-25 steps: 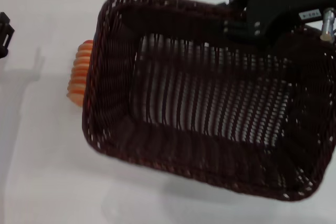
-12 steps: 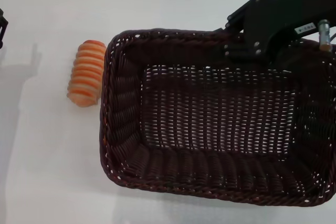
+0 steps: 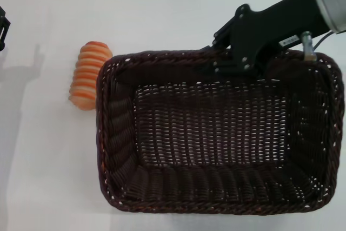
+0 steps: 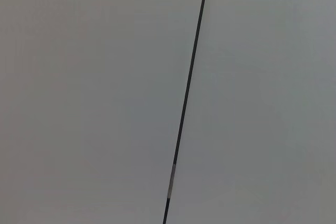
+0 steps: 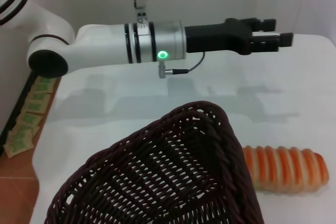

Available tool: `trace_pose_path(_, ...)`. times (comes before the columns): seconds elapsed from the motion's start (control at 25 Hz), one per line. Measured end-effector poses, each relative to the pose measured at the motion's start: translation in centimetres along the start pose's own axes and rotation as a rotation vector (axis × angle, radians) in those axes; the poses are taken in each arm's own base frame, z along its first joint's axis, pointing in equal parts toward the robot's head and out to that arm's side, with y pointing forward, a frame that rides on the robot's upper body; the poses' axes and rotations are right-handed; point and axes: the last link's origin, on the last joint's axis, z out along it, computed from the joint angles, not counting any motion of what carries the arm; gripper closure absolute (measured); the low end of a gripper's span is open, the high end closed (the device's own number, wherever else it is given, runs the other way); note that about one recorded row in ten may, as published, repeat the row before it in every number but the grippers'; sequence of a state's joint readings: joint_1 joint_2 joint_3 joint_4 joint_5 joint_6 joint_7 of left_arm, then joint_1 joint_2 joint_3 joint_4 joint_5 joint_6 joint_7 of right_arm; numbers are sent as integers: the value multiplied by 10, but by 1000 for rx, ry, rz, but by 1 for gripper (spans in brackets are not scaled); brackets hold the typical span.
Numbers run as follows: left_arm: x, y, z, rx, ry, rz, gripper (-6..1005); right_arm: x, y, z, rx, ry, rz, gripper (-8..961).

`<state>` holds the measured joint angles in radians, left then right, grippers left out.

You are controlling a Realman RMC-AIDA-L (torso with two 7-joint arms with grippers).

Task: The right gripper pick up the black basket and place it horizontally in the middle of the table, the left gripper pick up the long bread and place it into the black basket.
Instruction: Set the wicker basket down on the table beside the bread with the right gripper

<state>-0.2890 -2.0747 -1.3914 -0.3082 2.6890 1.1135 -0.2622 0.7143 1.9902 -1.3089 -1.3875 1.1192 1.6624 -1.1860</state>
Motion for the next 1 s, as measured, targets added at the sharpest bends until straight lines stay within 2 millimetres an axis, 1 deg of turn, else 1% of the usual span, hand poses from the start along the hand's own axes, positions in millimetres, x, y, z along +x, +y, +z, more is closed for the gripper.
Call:
trace_pose_path(0.12, -1, 0, 0, 1, -3, 1, 238, -1, -1, 10, -1, 15, -16, 766)
trace_pose_path(0.16, -1, 0, 0, 1, -3, 1, 239, -1, -1, 10, -1, 15, -16, 766)
trace_pose_path(0.32, -1, 0, 0, 0, -5, 2, 239, 2, -6, 22, 6, 33, -14, 766)
trace_pose_path(0.4, -1, 0, -1, -1, -6, 2, 239, 2, -7, 25, 5, 33, -12, 766)
trace_pose_path(0.44, -1, 0, -1, -1, -7, 0, 239, 2, -8, 30, 2, 33, -10, 766)
trace_pose_path(0.48, -1, 0, -1, -1, -7, 0, 239, 2, -8, 30, 2, 33, -10, 766)
trace_pose_path(0.64, -1, -1, -1, -2, -7, -1, 239, -1, -6, 43, -4, 40, -29, 766)
trace_pose_path(0.88, -1, 0, -1, -4, -3, -4, 239, -1, -6, 49, -15, 57, -3, 767)
trace_pose_path(1.0, -1, 0, -1, -5, -2, -5, 239, 1, -3, 54, -44, 93, 6, 767)
